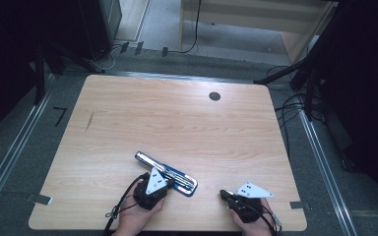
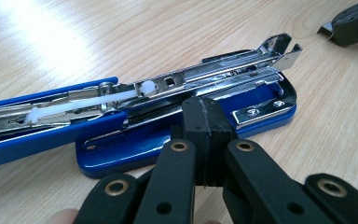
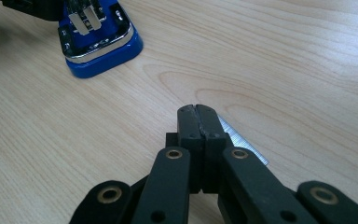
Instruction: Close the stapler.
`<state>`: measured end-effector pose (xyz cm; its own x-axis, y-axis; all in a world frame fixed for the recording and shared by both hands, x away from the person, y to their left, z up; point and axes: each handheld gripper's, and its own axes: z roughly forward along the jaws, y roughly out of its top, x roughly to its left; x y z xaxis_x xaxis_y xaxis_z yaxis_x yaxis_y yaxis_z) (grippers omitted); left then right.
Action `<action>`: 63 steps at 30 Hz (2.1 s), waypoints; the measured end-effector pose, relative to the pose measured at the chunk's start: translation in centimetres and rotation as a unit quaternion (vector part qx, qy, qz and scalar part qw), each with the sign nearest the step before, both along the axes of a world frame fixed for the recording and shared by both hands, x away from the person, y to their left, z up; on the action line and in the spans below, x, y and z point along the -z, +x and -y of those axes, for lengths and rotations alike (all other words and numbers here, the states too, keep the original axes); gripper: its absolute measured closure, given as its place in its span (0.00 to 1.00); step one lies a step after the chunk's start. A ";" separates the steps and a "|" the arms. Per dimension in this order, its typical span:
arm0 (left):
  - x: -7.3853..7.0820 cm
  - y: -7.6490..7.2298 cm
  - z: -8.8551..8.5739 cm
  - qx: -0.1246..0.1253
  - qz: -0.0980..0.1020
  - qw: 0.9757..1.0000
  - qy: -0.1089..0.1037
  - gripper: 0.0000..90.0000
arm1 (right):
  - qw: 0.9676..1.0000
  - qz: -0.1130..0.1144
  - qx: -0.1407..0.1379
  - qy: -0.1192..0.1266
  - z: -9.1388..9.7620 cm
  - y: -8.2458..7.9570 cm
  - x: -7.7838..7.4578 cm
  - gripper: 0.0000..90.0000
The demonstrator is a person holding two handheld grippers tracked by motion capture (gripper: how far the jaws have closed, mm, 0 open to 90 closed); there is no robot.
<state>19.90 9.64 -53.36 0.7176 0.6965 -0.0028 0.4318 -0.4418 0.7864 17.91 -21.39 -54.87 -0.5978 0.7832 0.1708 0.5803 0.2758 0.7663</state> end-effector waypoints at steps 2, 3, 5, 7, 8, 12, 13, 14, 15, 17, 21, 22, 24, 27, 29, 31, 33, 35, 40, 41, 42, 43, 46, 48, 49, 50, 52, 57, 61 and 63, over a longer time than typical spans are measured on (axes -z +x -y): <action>0.0 0.0 0.0 0.000 0.000 1.000 0.000 1.00 | 1.000 0.001 0.006 0.003 0.1 0.0 0.0 1.00; 0.0 0.0 0.0 0.000 0.000 1.000 0.000 1.00 | 1.000 0.000 0.007 0.010 0.3 0.0 -0.1 1.00; 0.0 0.0 0.0 0.000 0.000 1.000 0.000 1.00 | 1.000 0.004 0.012 0.027 0.7 -0.1 -0.4 1.00; 0.0 0.0 0.0 0.000 -0.002 1.000 -0.001 1.00 | 0.999 0.008 0.015 0.032 1.0 -0.1 -0.6 0.99; 0.0 0.0 0.0 0.000 -0.002 1.000 -0.001 1.00 | 0.999 0.017 0.025 0.038 1.5 -0.3 -1.0 0.95; 0.0 0.0 -0.1 -0.001 -0.002 1.000 0.000 1.00 | 0.999 0.032 0.036 0.023 2.4 -0.6 -1.3 0.95; 0.0 0.0 -0.1 0.000 -0.002 1.000 -0.001 1.00 | 0.999 0.031 0.036 0.019 2.5 -0.7 -1.3 0.94; 0.0 0.0 -0.1 0.000 -0.002 1.000 -0.001 1.00 | 0.999 0.033 0.034 0.015 2.8 -0.6 -1.2 0.93; 0.0 0.0 -0.1 0.000 -0.002 1.000 0.000 1.00 | 0.999 0.033 0.033 0.014 3.0 -0.6 -1.1 0.92; 0.0 0.0 -0.1 -0.001 -0.002 1.000 0.000 1.00 | 0.999 0.031 0.029 0.022 3.3 -0.4 -0.9 0.89; 0.0 0.0 0.0 0.000 -0.002 1.000 -0.001 1.00 | 0.999 0.018 0.028 0.035 3.6 -0.1 -0.7 0.84; 0.0 0.0 0.0 -0.001 -0.002 1.000 0.000 1.00 | 0.999 0.015 0.023 0.042 3.6 0.0 -0.6 0.82; 0.0 0.0 0.0 -0.001 -0.002 1.000 0.000 1.00 | 0.999 0.011 0.013 0.043 3.4 0.1 -0.4 0.80; 0.0 0.0 0.0 0.000 -0.002 1.000 -0.001 1.00 | 0.999 0.009 -0.003 0.043 3.1 0.2 -0.2 0.76; 0.0 0.0 0.0 0.000 -0.002 1.000 0.000 1.00 | 0.999 0.007 -0.007 0.041 3.0 0.3 -0.1 0.73; 0.0 0.0 0.0 -0.001 -0.002 1.000 0.000 1.00 | 0.999 0.004 -0.006 0.038 2.9 0.4 0.0 0.72; 0.0 0.0 -0.1 0.000 -0.002 1.000 0.000 1.00 | 0.999 0.007 -0.009 0.031 2.9 0.4 0.1 0.73; 0.0 0.0 -0.1 -0.001 -0.002 1.000 0.000 1.00 | 1.000 0.007 -0.012 0.026 2.8 0.4 0.1 0.74; 0.0 0.0 0.0 0.000 -0.002 1.000 0.000 1.00 | 1.000 0.015 -0.021 -0.006 2.2 0.2 0.1 0.80; 0.0 0.0 0.0 0.000 -0.002 1.000 0.000 1.00 | 1.000 0.015 -0.023 -0.006 2.1 0.2 0.1 0.81; 0.0 0.0 0.0 0.000 -0.002 1.000 -0.001 1.00 | 0.999 0.018 -0.025 -0.009 2.1 0.2 0.1 0.82; 0.0 0.0 -0.1 0.000 -0.002 1.000 0.000 1.00 | 0.999 0.017 -0.026 -0.010 2.0 0.1 0.1 0.84; 0.0 0.0 0.0 0.000 -0.002 1.000 0.000 1.00 | 0.999 0.019 -0.028 -0.014 1.7 0.0 0.1 0.88; 0.0 0.0 -0.1 -0.001 -0.002 1.000 0.000 1.00 | 0.999 0.018 -0.028 -0.013 1.7 -0.1 0.1 0.88; 0.0 0.0 -0.1 -0.001 -0.002 1.000 0.000 1.00 | 0.999 0.018 -0.028 -0.015 1.6 0.0 0.0 0.88; 0.0 0.0 -0.1 -0.001 -0.002 1.000 0.000 1.00 | 0.999 0.018 -0.028 -0.015 1.6 0.0 0.0 0.88; 0.0 0.0 -0.1 0.000 -0.003 1.000 -0.001 1.00 | 0.999 0.013 -0.030 -0.011 1.6 0.0 0.0 0.88; 0.0 0.0 -0.1 0.000 -0.003 1.000 -0.001 1.00 | 1.000 0.015 -0.020 -0.007 1.3 0.1 -0.1 0.84; 0.0 0.0 -0.1 -0.001 -0.003 1.000 -0.001 1.00 | 0.999 0.016 -0.027 -0.009 1.0 0.1 0.1 0.85; 0.0 0.0 -0.1 0.000 -0.003 1.000 -0.001 1.00 | 1.000 0.017 -0.024 -0.009 0.9 0.1 0.1 0.88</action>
